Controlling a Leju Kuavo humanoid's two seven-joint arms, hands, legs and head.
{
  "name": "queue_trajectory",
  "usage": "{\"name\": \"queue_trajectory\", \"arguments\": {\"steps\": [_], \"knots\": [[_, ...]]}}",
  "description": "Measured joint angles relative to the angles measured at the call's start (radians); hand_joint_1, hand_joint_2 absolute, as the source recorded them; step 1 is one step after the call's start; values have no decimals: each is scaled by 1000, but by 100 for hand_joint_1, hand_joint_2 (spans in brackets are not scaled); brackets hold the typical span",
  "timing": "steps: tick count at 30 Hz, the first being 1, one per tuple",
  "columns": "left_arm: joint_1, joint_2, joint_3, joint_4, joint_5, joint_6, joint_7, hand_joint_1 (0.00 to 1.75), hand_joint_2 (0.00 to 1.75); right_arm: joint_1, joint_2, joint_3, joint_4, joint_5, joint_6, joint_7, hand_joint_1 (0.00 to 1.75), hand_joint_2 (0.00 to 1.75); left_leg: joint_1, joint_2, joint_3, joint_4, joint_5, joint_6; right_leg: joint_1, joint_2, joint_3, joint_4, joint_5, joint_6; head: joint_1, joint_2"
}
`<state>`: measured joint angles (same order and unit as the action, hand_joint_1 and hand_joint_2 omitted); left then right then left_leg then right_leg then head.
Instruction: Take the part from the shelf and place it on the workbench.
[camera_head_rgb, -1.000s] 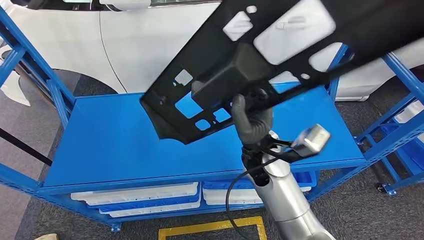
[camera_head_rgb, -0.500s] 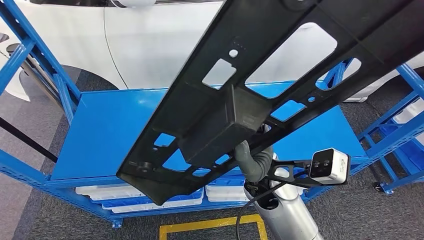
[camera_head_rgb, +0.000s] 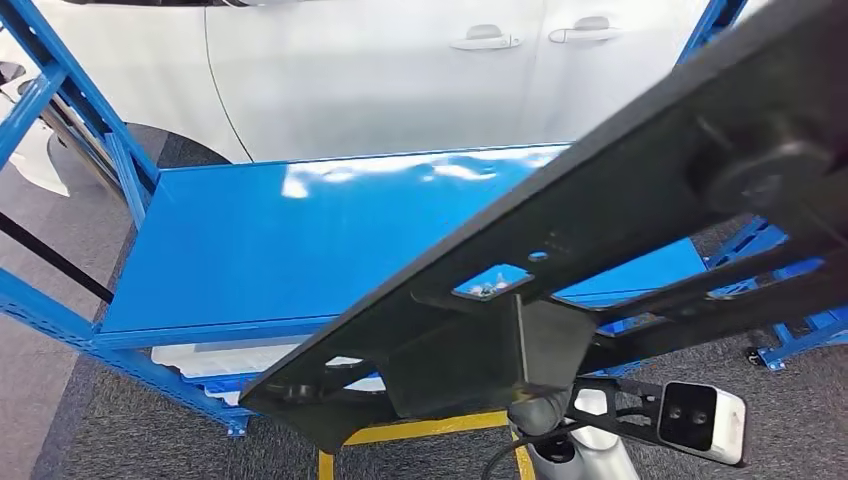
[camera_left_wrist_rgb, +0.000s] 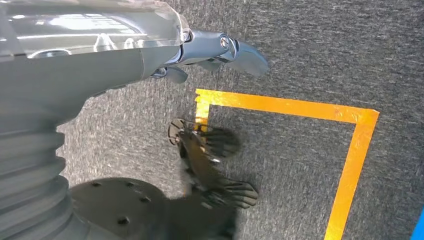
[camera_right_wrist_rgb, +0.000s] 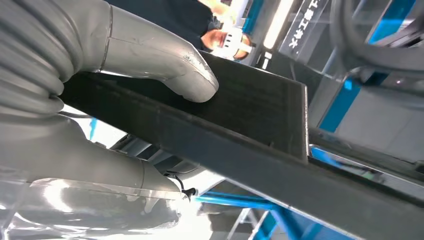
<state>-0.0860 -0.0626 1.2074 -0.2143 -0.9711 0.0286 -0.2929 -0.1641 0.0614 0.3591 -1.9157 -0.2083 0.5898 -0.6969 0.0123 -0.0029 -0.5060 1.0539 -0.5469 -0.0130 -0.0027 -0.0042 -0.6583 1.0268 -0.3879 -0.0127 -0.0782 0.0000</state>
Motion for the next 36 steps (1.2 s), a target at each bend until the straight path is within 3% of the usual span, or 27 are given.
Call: {"name": "queue_trajectory", "arguments": {"steps": [2, 4, 5, 6, 9, 10, 11, 12, 13, 14, 16, 18, 20, 21, 22, 24, 25, 26, 27, 28, 29, 30, 32, 33, 35, 36], "knots": [[-2, 2, 0, 0, -1, -1, 2, 0, 175, 3, 17, -22, -21, 8, 4, 0, 175, 175, -6, -2, 23, -48, 11, 12, 0, 0, -5, 1, 13, 12, 0, 0], [-2, 3, 0, 0, 0, -2, 4, 0, 175, 4, 27, -32, -32, 8, -4, 0, 175, 175, -8, -1, 15, -46, 29, 24, -2, 1, -7, -3, 27, 25, 0, 0], [-2, 3, 0, 0, 0, -2, 4, 0, 175, 4, 30, -36, -37, 6, -7, 0, 175, 175, -6, 1, 8, -48, 39, 31, -4, 2, -11, 1, 20, 31, 0, 0], [-3, 3, 0, 0, 0, -2, 4, 0, 175, 3, 32, -39, -41, 5, -11, 0, 175, 175, -4, 3, -1, -50, 52, 38, -5, 4, -21, 20, -8, 35, 0, 0], [-4, 3, 0, 0, -1, -1, 7, 0, 175, 3, 34, -45, -49, -4, -28, 0, 175, 175, -4, 8, -42, -50, 88, 49, -10, 4, -68, 185, -158, 46, 0, 0], [-4, 3, 0, 0, -4, -1, 11, 0, 175, 3, 34, -46, -52, -8, -37, 0, 175, 175, -4, 8, -58, -49, 99, 49, -11, 4, -75, 241, -184, 48, 0, 0], [-3, 3, 0, 0, -8, 1, 17, 0, 175, 2, 34, -46, -58, -13, -46, 0, 175, 175, -5, 8, -74, -47, 109, 48, -11, 4, -70, 273, -186, 49, 0, 0], [-3, 4, 0, 0, -12, 2, 24, 0, 175, 1, 33, -45, -64, -19, -55, 0, 175, 175, -5, 8, -90, -44, 119, 46, -10, 4, -47, 270, -168, 48, 0, 0], [-2, 4, 0, 0, -17, 5, 31, 0, 175, -3, 32, -43, -68, -29, -63, 0, 175, 175, -5, 8, -104, -41, 128, 44, -10, 4, -6, 233, -143, 45, 0, 0], [-2, 4, -1, 0, -21, 7, 38, 0, 175, -8, 29, -39, -72, -41, -70, 0, 175, 175, -6, 8, -116, -38, 136, 41, -9, 5, 49, 167, -126, 39, 0, 0], [-1, 5, -2, 0, -29, 11, 50, 0, 175, -22, 21, -25, -76, -68, -82, 0, 175, 175, -8, 8, -132, -36, 153, 33, -4, 4, 147, 29, -129, 27, 0, 0], [-1, 6, -3, 0, -33, 16, 61, 0, 175, -35, 9, -11, -77, -88, -88, 0, 175, 175, -7, 8, -137, -40, 170, 21, 4, 4, 176, -30, -138, 18, 0, 0], [2, 9, -3, 0, -32, 21, 70, 0, 175, -41, -2, -2, -75, -95, -90, 0, 175, 175, -5, 6, -139, -45, 182, 9, 3, 1, 165, -36, -118, 7, 0, 0], [3, 11, -3, 0, -32, 24, 75, 0, 175, -43, -6, 2, -74, -97, -91, 0, 175, 175, -4, 5, -145, -37, 169, 4, 0, 0, 157, -39, -106, 0, 0, 0], [5, 12, -3, 0, -32, 26, 80, 0, 175, -45, -10, 5, -72, -98, -94, 0, 175, 175, -4, 4, -156, -10, 134, 0, -3, -2, 146, -43, -92, -6, 0, 0], [9, 14, -3, 0, -29, 32, 91, 0, 175, -51, -19, 11, -64, -102, -103, 0, 175, 175, -1, 3, -185, 98, 29, -6, -3, -4, 116, -43, -67, -12, 0, 0], [10, 14, -2, 0, -27, 35, 96, 0, 175, -54, -25, 13, -58, -106, -107, 0, 175, 175, 0, 3, -196, 161, -9, -9, -2, -5, 99, -41, -55, -14, 0, 0], [10, 14, -2, 0, -25, 39, 101, 0, 175, -55, -32, 13, -52, -109, -109, 0, 175, 175, 0, 3, -197, 208, -21, -10, -1, -5, 81, -38, -43, -13, 0, 0], [10, 14, -1, 0, -25, 43, 105, 0, 175, -55, -38, 13, -46, -112, -108, 0, 175, 175, 0, 3, -184, 229, -10, -11, -1, -6, 61, -35, -31, -12, 0, 0], [11, 14, -1, 0, -24, 47, 107, 0, 175, -55, -42, 11, -41, -114, -104, 0, 175, 175, 0, 3, -154, 215, 17, -10, -1, -6, 42, -30, -19, -9, 0, 0], [11, 14, -1, 0, -24, 50, 109, 0, 175, -54, -45, 8, -38, -116, -96, 0, 175, 175, 0, 3, -109, 169, 42, -8, -1, -6, 24, -24, -9, -6, 0, 0], [10, 14, -1, 0, -23, 53, 109, 0, 175, -53, -46, 4, -37, -116, -85, 0, 175, 175, -1, 3, -52, 99, 45, -5, 0, -6, 9, -19, 0, -2, 0, 0], [9, 14, 0, 0, -22, 55, 108, 0, 175, -51, -47, -5, -35, -116, -63, 0, 175, 175, -4, 1, 34, -25, 20, 4, 1, -7, -5, -11, 17, 7, 0, 0], [8, 13, 1, 0, -22, 55, 108, 0, 175, -50, -47, -7, -35, -116, -55, 0, 175, 175, -7, 0, 51, -56, 8, 9, 1, -8, -7, -11, 27, 13, 0, 0], [10, 12, 2, 0, -25, 48, 107, 0, 175, -45, -47, -8, -35, -118, -51, 0, 175, 175, -7, 1, 42, -64, 22, 21, 0, -6, -10, -14, 40, 25, 0, 0], [10, 11, 2, 0, -28, 44, 107, 0, 175, -41, -47, -8, -36, -119, -53, 0, 175, 175, -5, 4, 32, -65, 33, 28, -1, -4, -17, -4, 25, 30, 0, 0]]}}
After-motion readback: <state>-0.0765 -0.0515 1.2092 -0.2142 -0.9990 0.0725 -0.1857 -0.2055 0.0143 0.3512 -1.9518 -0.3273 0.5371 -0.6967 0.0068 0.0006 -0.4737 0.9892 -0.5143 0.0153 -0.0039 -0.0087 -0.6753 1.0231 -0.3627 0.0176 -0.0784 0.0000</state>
